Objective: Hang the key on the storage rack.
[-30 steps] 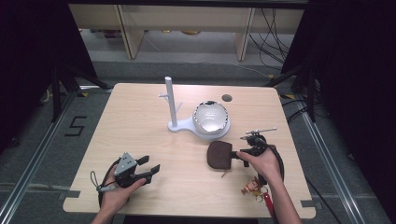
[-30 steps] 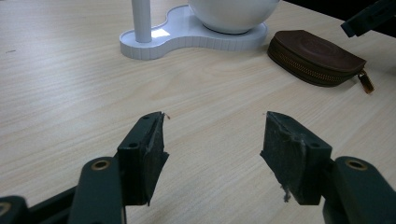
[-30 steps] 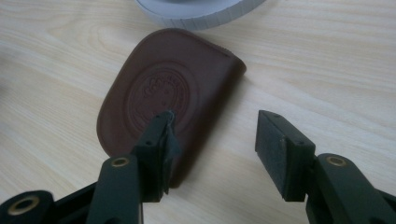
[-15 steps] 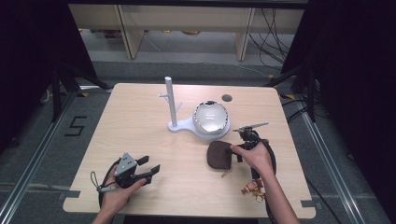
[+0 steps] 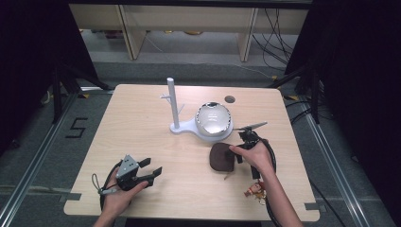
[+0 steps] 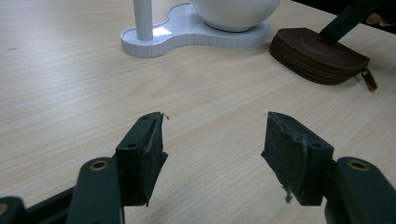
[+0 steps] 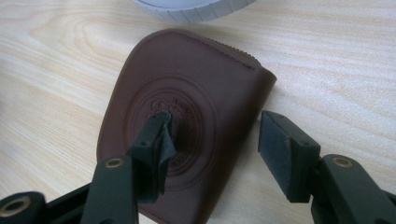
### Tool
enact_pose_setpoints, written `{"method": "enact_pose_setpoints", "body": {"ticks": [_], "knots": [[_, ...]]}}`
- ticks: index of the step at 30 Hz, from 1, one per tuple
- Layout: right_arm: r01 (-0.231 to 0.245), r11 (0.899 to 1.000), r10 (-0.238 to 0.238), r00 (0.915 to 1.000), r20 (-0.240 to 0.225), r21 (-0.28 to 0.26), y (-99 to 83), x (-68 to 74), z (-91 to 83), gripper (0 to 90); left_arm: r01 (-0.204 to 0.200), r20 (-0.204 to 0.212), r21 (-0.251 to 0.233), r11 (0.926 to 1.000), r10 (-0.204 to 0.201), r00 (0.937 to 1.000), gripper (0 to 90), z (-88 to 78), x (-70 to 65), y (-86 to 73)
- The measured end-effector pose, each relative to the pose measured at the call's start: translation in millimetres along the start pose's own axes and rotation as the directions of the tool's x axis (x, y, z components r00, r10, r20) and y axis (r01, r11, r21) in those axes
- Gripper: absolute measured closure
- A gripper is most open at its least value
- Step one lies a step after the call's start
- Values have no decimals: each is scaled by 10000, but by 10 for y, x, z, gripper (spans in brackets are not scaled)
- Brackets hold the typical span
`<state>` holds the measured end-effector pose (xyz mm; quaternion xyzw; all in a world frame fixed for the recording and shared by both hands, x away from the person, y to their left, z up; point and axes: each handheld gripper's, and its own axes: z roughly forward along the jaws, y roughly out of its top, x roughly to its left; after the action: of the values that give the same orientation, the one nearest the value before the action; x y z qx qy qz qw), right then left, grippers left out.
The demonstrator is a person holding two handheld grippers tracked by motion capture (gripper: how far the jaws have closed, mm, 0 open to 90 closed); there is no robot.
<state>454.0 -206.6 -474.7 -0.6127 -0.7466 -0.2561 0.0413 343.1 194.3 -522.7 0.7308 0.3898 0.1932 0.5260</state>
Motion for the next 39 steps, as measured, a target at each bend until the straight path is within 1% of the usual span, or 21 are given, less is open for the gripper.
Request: {"method": "enact_pose_setpoints", "body": {"ticks": [1,3,8,9,10,11,12,14,16,17,18,19,20,21,22,23,24,25,26,36,39], "knots": [[1,9999,-1,10000,-18,151,3,-11,-2,450,-1,-2,4,10000,1,10000,369,-1,0,0],[73,10000,-73,9993,-371,-1,10,-26,10,439,-8,-10,-5,10000,8,10000,369,-2,-2,0],[-4,9997,12,9996,-300,261,13,-12,18,412,-7,-1,16,10000,7,10000,369,-1,-1,-1],[-246,9992,251,9996,-129,325,10,8,18,411,-14,-13,28,10000,14,10000,369,-2,-2,0],[64,9999,-61,9996,-268,136,8,-10,38,407,-18,-14,31,10000,18,10000,369,-2,-2,0],[79,9997,-72,9995,-297,213,8,-9,41,404,-16,-5,29,10000,16,10000,369,-2,-2,0],[-214,9982,225,9995,-204,553,10,5,34,403,-19,-2,31,10000,19,10000,369,-2,-1,0],[-649,9939,688,9968,-415,886,14,28,18,396,-39,13,19,10000,39,10000,369,-1,1,0],[-644,9949,671,9972,-338,772,11,23,24,396,-93,7,36,10000,93,10000,369,-2,2,1],[-306,9979,331,9985,-429,570,14,-18,50,396,-99,16,27,9999,99,9999,369,-2,1,1],[-396,9980,412,9987,-302,491,12,-14,52,396,-84,15,29,10000,84,10000,369,-2,0,1],[-158,9988,184,9983,-561,465,17,-38,57,402,-92,17,27,10000,92,10000,369,-2,0,1],[-257,9985,285,9979,-589,474,18,-42,59,409,-88,21,28,10000,88,10000,369,-2,0,1],[-589,9966,611,9975,-368,569,18,-33,54,409,-84,24,36,10000,84,10000,369,-2,1,1],[-589,9966,611,9975,-368,569,18,-33,54,409,-84,24,36,10000,84,10000,369,-2,1,1],[-731,9948,779,9946,-681,703,25,-39,56,408,-79,18,38,10000,79,10000,369,0,1,1],[-1276,9854,1353,9888,-631,1131,32,-7,30,408,-85,22,53,10000,84,10000,369,0,1,1],[-1276,9854,1353,9888,-631,1131,32,-7,30,408,-85,22,53,10000,84,10000,369,0,1,1],[-568,9963,613,9956,-707,644,28,-65,66,410,-93,-64,144,9999,94,9999,369,-8,-3,4],[-825,9932,926,9874,-1286,816,28,-99,104,443,-69,39,49,10000,69,10000,369,-1,2,1],[-645,9945,762,9861,-1475,823,23,-133,115,464,-60,38,58,10000,60,10000,368,-1,1,0]]}}
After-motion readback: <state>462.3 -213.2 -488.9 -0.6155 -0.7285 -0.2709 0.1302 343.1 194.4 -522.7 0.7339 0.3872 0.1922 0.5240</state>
